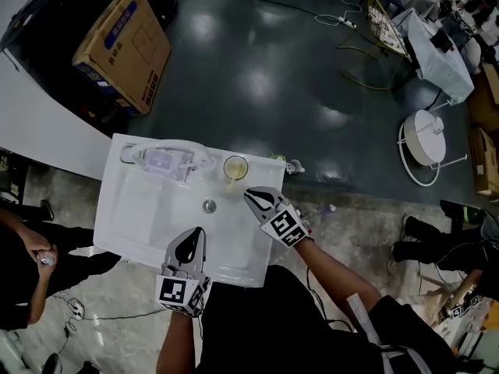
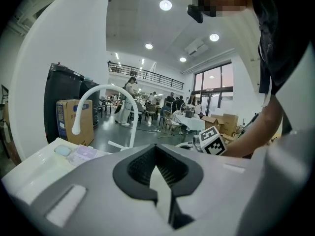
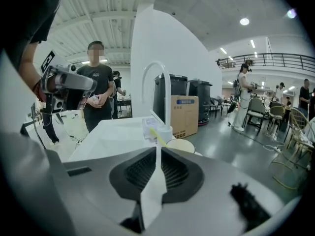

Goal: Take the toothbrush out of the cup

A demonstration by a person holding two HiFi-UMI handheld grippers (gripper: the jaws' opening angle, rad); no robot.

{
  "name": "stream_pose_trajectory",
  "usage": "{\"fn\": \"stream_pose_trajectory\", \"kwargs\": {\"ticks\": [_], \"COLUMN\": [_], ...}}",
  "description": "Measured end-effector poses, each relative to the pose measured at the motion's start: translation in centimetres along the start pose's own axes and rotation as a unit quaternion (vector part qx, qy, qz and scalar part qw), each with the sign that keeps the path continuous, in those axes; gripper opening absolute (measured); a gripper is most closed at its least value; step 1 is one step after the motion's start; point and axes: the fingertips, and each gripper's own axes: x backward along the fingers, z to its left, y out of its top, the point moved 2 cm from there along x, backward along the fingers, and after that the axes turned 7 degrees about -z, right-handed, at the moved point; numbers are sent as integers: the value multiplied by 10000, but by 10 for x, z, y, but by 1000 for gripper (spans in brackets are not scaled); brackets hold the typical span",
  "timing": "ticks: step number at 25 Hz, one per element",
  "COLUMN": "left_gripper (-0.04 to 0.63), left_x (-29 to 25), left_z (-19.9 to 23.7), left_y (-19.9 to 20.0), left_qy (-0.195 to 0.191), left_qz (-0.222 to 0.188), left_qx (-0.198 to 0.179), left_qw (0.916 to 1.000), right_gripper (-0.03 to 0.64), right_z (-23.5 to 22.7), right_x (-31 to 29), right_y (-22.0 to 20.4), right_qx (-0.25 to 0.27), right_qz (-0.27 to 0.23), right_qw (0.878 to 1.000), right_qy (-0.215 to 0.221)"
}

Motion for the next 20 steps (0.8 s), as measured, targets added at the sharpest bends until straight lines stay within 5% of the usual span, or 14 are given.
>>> {"fn": "stream_pose_trajectory", "kwargs": {"ticks": [7, 20], "left_gripper": [9, 9], "left_x": [-16, -14], "left_z": [4, 3], "left_y": [-12, -27], "left_qy": [-39, 27], "left_qz": [-23, 206], "left_qx": [-27, 84], "left_qw": [10000, 9997], "right_gripper": [53, 100], "right_z": [-8, -17], "right_x": [-16, -45], "right_y": [0, -16], "right_qx": [-220, 623], "right_qz": [14, 400], "right_qw": [9996, 9969], "right_qy": [162, 255]}}
